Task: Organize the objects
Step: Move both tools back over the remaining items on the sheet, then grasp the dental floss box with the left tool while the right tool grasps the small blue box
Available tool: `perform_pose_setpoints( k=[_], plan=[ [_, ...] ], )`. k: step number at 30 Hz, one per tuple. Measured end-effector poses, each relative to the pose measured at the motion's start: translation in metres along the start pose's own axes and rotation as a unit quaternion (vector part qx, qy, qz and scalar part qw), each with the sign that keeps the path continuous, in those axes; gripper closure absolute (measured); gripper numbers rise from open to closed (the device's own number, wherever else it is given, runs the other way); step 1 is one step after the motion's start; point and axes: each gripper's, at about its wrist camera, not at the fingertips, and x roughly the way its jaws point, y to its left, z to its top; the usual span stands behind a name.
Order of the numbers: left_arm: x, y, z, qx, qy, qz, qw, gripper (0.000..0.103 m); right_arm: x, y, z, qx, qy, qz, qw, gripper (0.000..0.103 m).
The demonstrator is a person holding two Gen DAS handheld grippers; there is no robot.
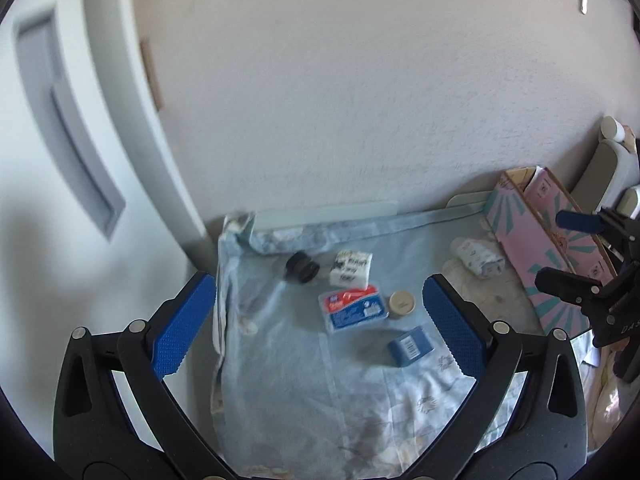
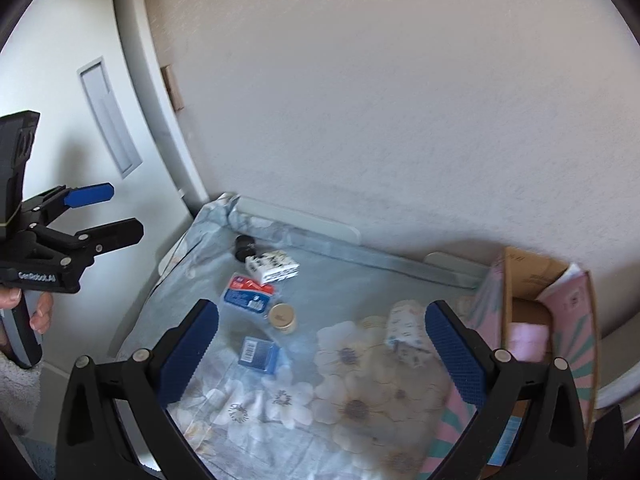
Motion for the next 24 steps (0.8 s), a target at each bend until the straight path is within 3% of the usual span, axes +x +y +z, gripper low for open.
perform_pose_setpoints(
  k=[11,18,21,24],
  plan=[
    [0.064,0.008,-0.055,-0.021,0.037,-0.029,0.9987,0.000,0.061,0.009,-0.060,0.022,0.036,0.042,0.998,0.000],
    [0.116,-0.007,-0.065,-0.019,0.054,-0.052,0.9970,0.000,0.100,0.033,-0.087,-0.026,0.037,0.061,0.997,0.001],
    [0.134,-0.013,-0.068,-0.008,0.059,-0.055,0.9967,0.000,0.114,0.046,-0.096,-0.061,0.035,0.063,0.996,0.005],
    [0.149,-0.019,-0.071,-0.001,0.068,-0.058,0.9960,0.001,0.129,0.056,-0.100,-0.090,0.036,0.065,0.993,0.016]
  ],
)
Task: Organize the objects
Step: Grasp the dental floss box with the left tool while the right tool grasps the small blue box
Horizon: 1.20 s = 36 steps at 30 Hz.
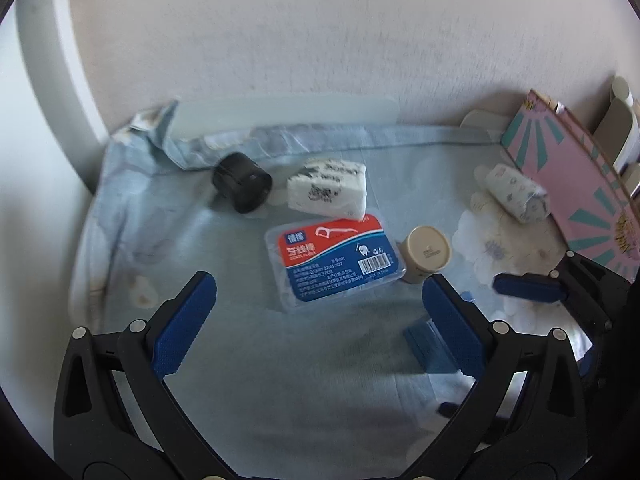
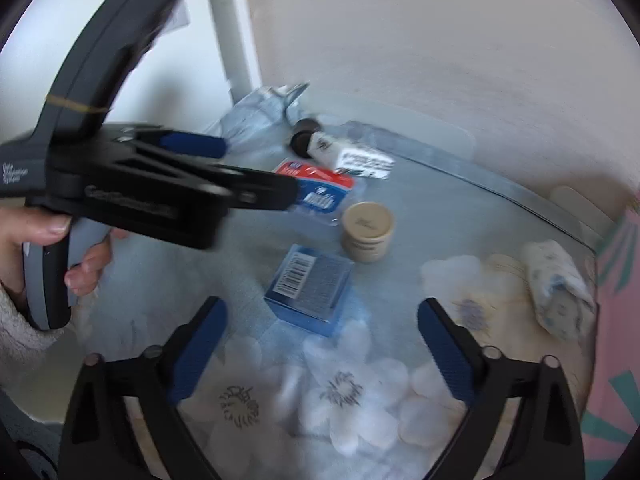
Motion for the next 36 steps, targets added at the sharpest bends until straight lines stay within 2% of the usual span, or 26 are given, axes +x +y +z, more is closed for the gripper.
perform_pose_setpoints(
  k=[2,9,23,36],
  plan=[
    [0.008,-0.002,0.000,0.003,0.005,0.000,1.0000,0.002,0.009,0.004,0.000,-0.014,0.002,0.000,1.000,0.024],
    [0.025,-0.007,0.005,0.014,0.013,-0.001,0.9998,0.002,0.023,0.012,0.000,-0.047,-0.001,-0.014,0.999,0.035],
    [0.049,-0.010,0.019,0.022,0.019,0.000,0.9996,0.014,0.034,0.002,0.008,-0.032,0.006,-0.004,0.999,0.057],
    [0.039,-0.001,0.020,0.002,0.021,-0.007,0.9997,0.014,0.036,-0.001,0.015,-0.029,0.011,0.001,1.000,0.058]
  ],
)
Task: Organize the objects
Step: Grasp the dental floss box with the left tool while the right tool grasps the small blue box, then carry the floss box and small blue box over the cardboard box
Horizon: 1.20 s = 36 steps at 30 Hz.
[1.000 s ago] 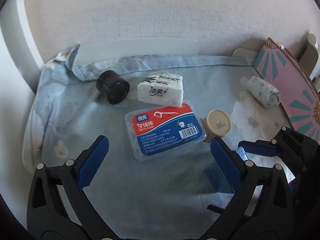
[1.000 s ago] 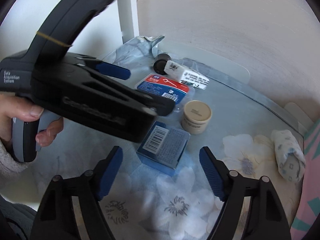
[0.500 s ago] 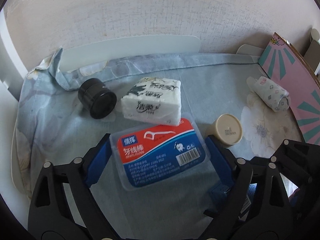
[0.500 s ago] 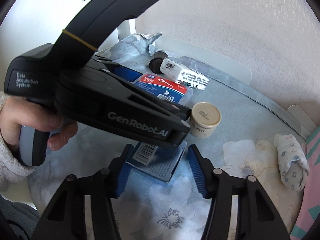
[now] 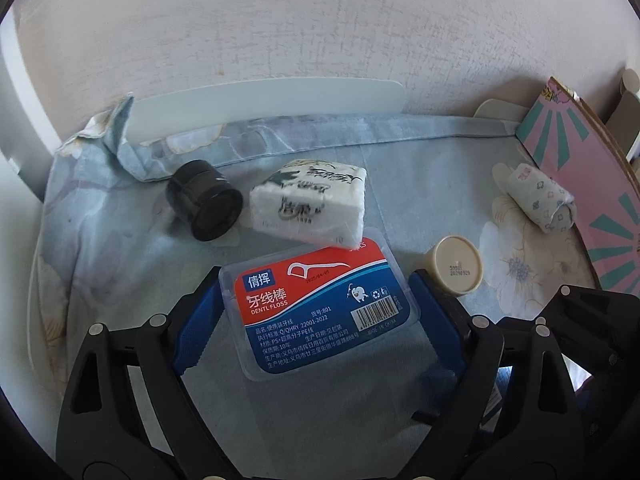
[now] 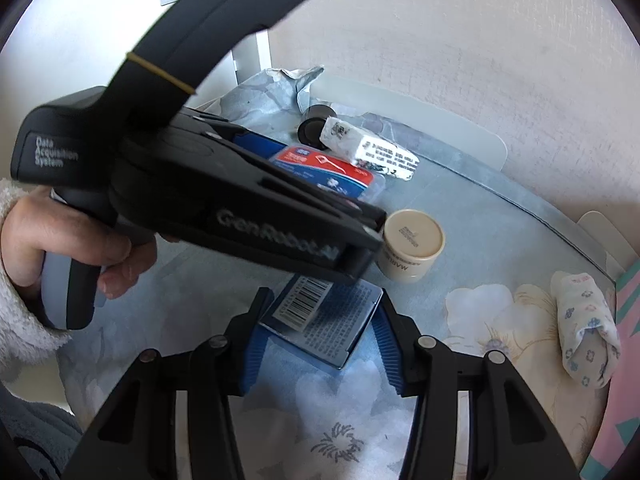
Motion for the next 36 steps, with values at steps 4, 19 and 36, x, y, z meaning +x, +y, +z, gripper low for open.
perform_pose_setpoints(
  k=[4,19,36],
  plan=[
    [-0.014,0.006,0.000,-0.016,-0.001,-0.003,0.9999,0.014,-0.006,-0.002,0.002,0.004,0.005,0.000,1.000,0.058],
    [-0.082,-0.002,0.029,-0.026,-0.029,-0.021,0.9990,0.014,-0.072,-0.011,0.032,0.020,-0.010,-0.023,0.999,0.058],
    [-0.130,-0.038,0.092,-0.009,-0.055,-0.049,0.9972,0.014,-0.135,-0.060,0.063,0.078,-0.020,-0.051,0.995,0.058]
  ],
)
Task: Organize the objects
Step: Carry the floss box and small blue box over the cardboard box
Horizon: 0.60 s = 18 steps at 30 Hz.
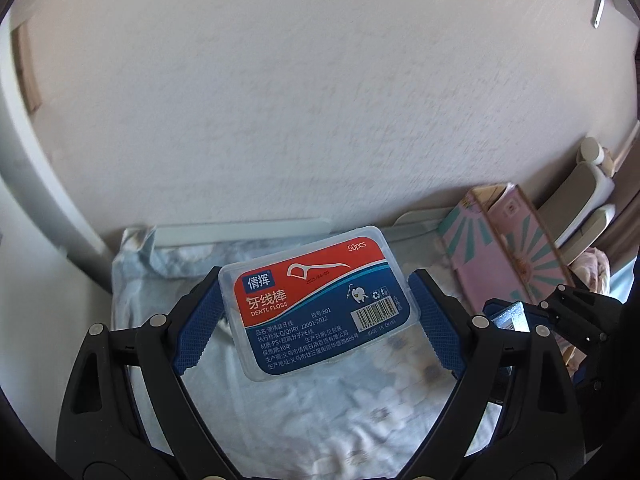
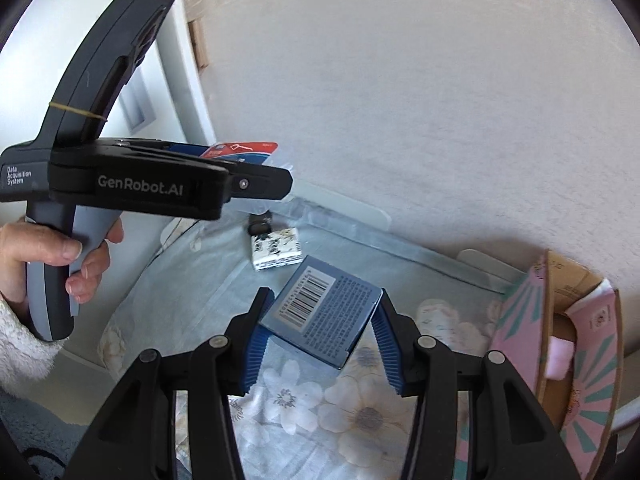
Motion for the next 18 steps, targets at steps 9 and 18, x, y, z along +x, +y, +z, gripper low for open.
perform_pose_setpoints(
  k=[9,18],
  plan=[
    [0.008,-0.048,0.037,0.040,-0.002,-0.028,0.9988,0.014,-0.041,-0.035,-0.001,0.033,-0.010,-0.041,0.999,0.058],
    [0.028,-0.114,0.072,0.091,-0.002,-0.070,0.9934,0.014,-0.080,-0.087,-0.021,0.088,-0.019,-0.094,0.992,0.058]
  ],
)
